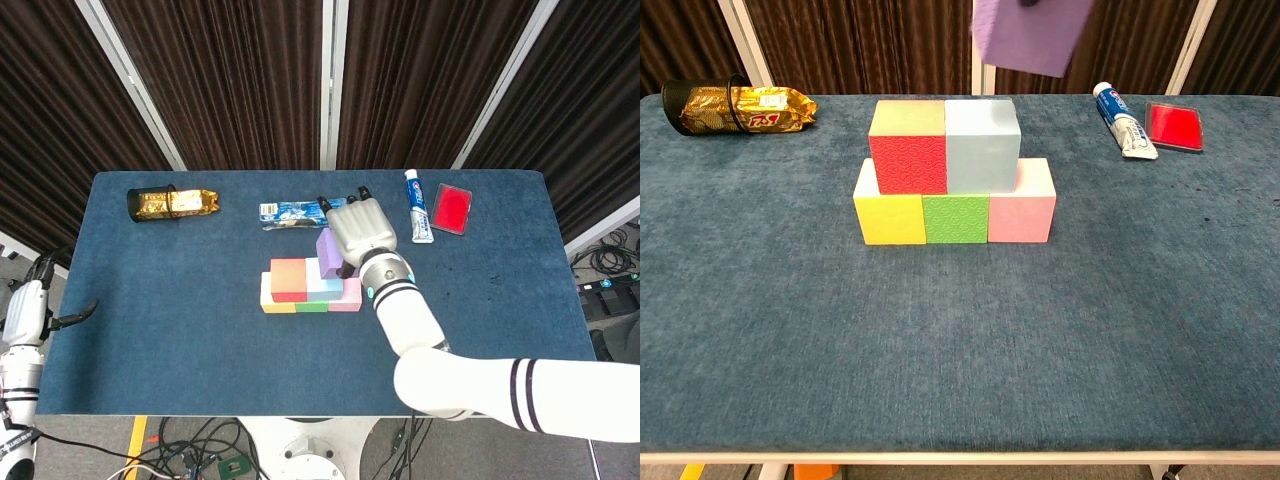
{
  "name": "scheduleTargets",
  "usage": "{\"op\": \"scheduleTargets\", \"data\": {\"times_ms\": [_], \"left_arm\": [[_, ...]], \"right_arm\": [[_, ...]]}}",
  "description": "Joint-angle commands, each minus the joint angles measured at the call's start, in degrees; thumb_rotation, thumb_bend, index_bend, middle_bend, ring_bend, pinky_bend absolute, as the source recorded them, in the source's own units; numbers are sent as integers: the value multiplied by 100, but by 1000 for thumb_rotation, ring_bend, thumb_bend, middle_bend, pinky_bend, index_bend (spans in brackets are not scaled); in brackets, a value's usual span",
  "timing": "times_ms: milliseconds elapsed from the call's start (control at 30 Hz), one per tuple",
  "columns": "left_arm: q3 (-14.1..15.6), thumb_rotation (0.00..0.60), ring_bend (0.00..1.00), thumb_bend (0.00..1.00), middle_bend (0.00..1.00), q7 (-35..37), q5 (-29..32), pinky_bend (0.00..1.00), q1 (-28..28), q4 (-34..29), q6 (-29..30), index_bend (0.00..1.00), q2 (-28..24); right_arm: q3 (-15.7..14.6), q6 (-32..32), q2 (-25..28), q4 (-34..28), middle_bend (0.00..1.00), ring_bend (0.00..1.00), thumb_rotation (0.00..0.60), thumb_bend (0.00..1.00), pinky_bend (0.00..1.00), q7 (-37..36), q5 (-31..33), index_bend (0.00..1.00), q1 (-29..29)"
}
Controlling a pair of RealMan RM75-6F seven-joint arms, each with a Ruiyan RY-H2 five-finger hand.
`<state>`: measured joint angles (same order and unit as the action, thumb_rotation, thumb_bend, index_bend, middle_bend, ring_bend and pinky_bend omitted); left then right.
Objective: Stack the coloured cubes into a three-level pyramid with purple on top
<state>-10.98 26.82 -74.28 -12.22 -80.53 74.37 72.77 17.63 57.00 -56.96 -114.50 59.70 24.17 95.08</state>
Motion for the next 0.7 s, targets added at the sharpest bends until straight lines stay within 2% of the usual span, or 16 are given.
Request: {"op": "scheduleTargets", "data": {"times_ms": [33,167,367,700], "left_arm": [[6,600,1,222,89,45,-3,93,13,28,-7,95,3],[23,600,1,222,89,123,-36,93,24,70,-15,95,10],[29,600,1,222,89,199,-67,93,40,103,-7,95,1],[38,600,1,222,89,337,-97,93,72,150,0,95,-23]], "right_arm": [[48,221,-282,230,668,152,600,113,0,233,315,0,240],[108,391,-661,569,668,152,600,111,0,489,721,0,461],[248,587,-1107,920,668,152,600,111,0,856,993,0,646],[582,1039,-1476,1209,667,152,600,111,0,1429,1319,0,782]]}}
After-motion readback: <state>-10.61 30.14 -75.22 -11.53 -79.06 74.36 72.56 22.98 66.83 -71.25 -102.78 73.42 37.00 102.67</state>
